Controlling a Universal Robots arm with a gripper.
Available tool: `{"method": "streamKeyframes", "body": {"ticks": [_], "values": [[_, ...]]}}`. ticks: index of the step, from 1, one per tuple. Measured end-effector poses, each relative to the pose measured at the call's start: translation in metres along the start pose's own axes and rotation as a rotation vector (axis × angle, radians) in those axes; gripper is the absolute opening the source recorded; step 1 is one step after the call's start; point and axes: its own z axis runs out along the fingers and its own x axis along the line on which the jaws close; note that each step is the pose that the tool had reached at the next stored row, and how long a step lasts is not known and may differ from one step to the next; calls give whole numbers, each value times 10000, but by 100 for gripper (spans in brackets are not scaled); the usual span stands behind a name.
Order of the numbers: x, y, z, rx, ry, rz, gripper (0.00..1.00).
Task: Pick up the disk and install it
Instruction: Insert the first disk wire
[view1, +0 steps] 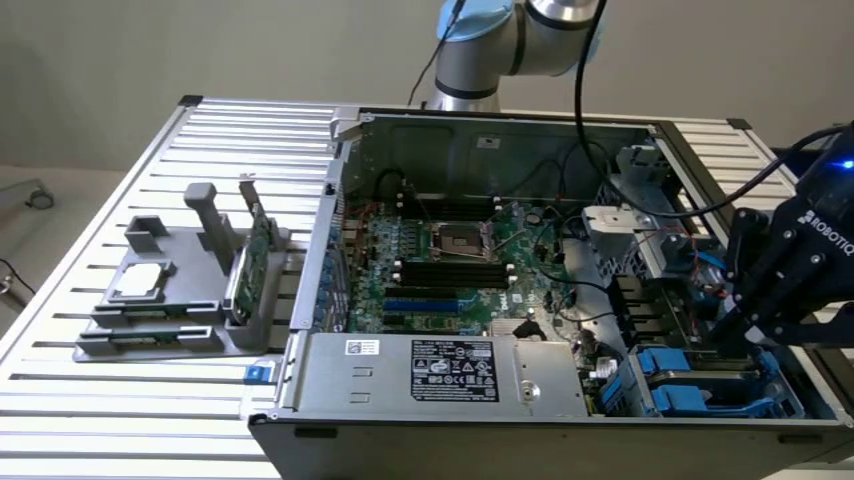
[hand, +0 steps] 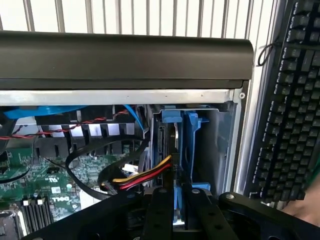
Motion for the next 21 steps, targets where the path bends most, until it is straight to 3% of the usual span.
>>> {"method": "streamKeyframes", "body": {"ticks": [5,9,21], "values": [[49,77,-5,176,-15,-22,16],[52,130,-5,274,-15,-16,16],[59,175,38,377,-15,2,16]]}}
